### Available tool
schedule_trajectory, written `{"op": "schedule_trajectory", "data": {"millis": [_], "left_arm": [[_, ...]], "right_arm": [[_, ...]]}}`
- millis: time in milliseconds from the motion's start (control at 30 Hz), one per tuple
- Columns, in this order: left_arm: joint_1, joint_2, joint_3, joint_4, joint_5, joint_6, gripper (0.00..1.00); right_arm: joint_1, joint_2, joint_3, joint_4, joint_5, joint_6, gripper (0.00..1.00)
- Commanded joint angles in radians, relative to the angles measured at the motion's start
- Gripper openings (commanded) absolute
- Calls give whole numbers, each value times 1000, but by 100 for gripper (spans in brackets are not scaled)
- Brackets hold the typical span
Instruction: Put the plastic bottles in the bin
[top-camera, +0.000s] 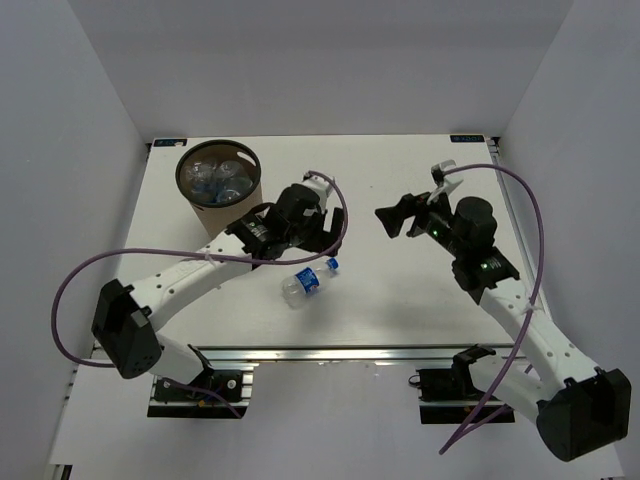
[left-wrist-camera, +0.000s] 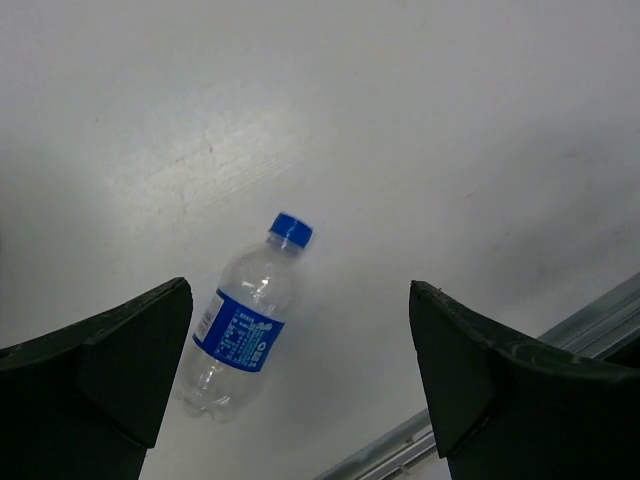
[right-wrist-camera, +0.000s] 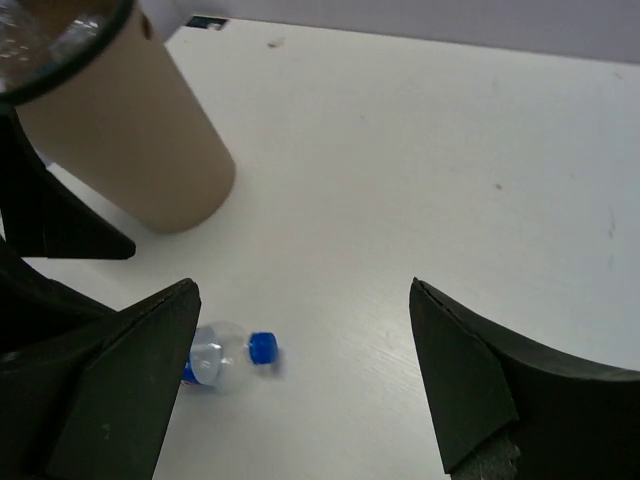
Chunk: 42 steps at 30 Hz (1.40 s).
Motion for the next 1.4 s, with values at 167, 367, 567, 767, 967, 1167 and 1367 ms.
{"op": "schedule_trajectory", "data": {"millis": [167,367,567,767,967,1167,1367], "left_arm": [[0,63,-204,71,74,21,98],[-8,167,-286,117,108,16,98],[-9,301,-209,105,66,23,83],[-8,312,-125,35,-15,-17,42],[8,183,214,-155,-288,-55,38],[256,200,538,-335,-310,-120,39],[393,289,699,-442,-348,-137,39]], "right_arm": [[-28,-147,-157,-51,158,42,89],[-31,-182,-177,-54,195,41,89],[-34,-187,-179,-63,207,34,89],[-36,-223,-187,-51,200,37,89],[-36,-234,-194,-40,190,44,89],[-37,-225,-194,-48,207,41,89],[-39,-227,-196,-46,224,41,89]]}}
